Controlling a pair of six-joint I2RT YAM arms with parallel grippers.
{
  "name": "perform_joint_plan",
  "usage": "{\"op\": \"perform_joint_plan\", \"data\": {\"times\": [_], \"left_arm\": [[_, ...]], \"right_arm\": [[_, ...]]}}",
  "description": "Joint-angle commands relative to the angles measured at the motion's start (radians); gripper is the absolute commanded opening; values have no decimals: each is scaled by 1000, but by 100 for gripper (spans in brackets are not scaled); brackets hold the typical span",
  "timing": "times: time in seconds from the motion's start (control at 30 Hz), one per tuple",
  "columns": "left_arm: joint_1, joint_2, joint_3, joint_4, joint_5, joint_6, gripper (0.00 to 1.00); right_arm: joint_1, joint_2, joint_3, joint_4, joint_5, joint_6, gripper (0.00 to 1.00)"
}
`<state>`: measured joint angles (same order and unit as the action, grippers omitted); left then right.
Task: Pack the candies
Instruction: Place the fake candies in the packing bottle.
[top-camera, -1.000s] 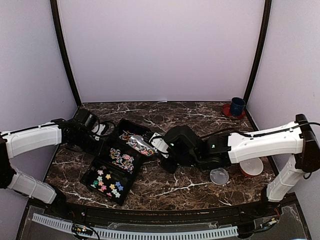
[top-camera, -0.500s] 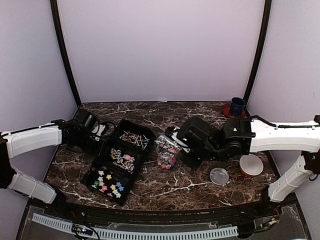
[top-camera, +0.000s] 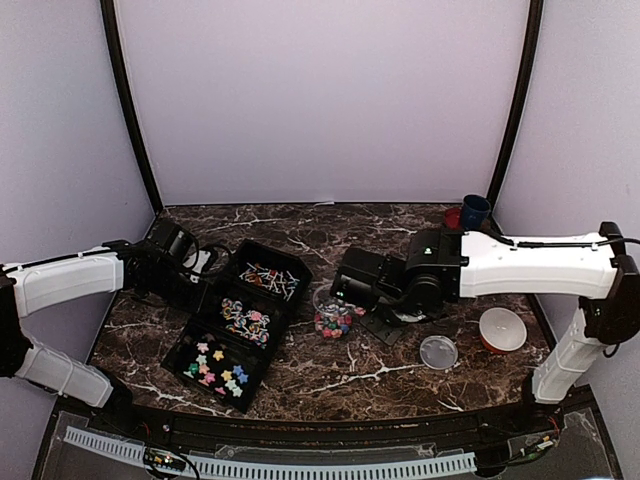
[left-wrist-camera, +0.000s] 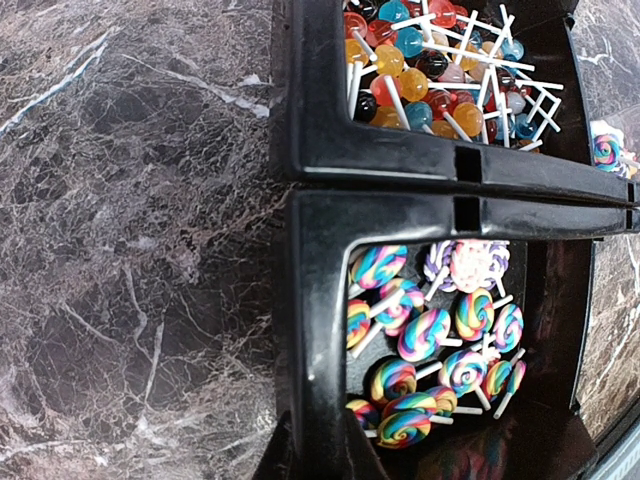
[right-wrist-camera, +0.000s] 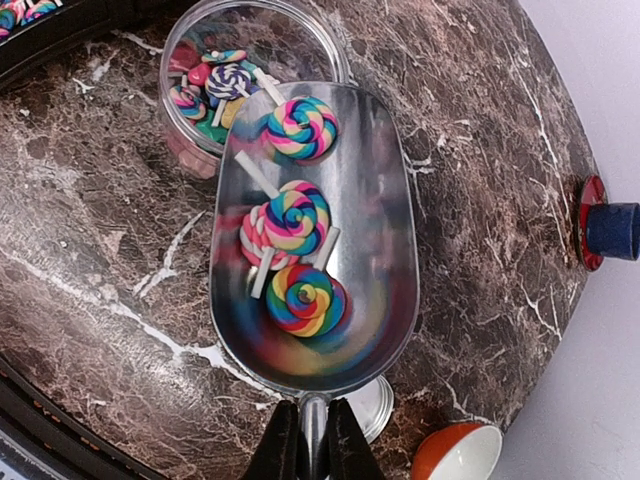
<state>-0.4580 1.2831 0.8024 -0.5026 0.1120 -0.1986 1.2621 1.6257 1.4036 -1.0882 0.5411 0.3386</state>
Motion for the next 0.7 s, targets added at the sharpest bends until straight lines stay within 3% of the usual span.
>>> {"op": "perform_joint_plan", "data": {"times": [0.0, 0.67], "left_arm": [[4, -27, 7, 96, 47, -23, 0], [4, -34, -2, 105, 61, -31, 0]], "right_arm": [[3, 24, 73, -102, 51, 67, 0], [43, 185, 288, -307, 125, 50, 0]]}}
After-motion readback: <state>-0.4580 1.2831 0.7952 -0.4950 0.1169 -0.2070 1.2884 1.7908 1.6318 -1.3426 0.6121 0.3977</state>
